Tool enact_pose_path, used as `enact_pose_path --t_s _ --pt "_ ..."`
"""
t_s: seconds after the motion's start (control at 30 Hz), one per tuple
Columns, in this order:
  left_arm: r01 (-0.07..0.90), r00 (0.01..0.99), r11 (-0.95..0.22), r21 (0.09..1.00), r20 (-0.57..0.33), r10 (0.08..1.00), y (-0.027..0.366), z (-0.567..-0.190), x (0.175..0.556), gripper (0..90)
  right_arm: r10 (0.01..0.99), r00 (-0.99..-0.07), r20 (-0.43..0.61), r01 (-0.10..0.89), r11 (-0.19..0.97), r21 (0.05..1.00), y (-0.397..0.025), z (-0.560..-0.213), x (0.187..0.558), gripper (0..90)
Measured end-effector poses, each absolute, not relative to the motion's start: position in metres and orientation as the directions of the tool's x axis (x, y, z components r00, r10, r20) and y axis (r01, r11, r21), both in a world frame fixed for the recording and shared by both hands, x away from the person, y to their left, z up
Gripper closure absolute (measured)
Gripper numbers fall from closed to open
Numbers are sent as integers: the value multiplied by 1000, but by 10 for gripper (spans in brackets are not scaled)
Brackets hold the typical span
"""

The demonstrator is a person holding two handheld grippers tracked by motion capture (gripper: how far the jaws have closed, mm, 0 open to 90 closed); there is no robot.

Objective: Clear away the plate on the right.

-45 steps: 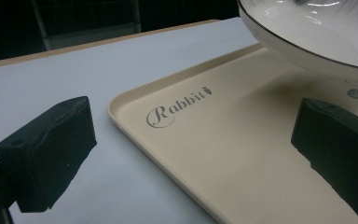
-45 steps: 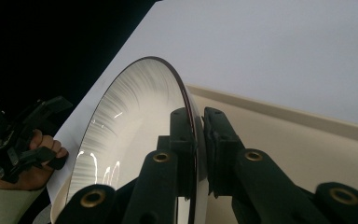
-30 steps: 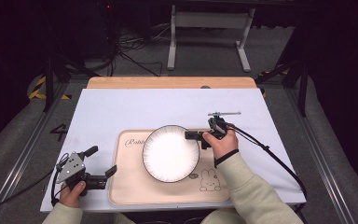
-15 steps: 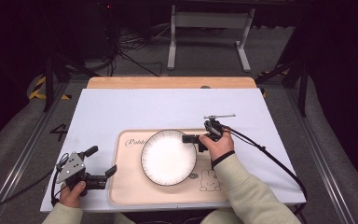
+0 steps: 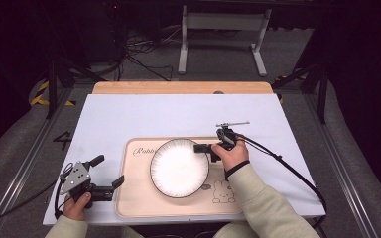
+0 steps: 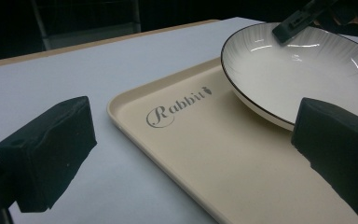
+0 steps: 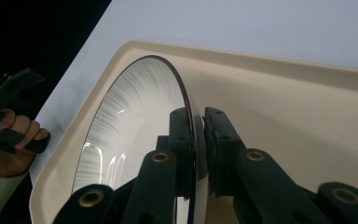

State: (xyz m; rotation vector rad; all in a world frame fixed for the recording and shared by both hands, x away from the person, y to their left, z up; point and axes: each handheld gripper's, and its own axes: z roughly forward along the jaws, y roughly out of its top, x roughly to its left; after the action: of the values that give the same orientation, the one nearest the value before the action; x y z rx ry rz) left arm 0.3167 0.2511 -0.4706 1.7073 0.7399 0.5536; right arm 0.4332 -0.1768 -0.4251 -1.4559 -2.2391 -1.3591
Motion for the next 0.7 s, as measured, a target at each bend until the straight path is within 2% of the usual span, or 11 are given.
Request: enact_pose_path --t_s 0.7 --pt "191 692 -165 968 -13 722 251 -471 317 2 685 -519 511 798 174 578 -179 -434 437 807"
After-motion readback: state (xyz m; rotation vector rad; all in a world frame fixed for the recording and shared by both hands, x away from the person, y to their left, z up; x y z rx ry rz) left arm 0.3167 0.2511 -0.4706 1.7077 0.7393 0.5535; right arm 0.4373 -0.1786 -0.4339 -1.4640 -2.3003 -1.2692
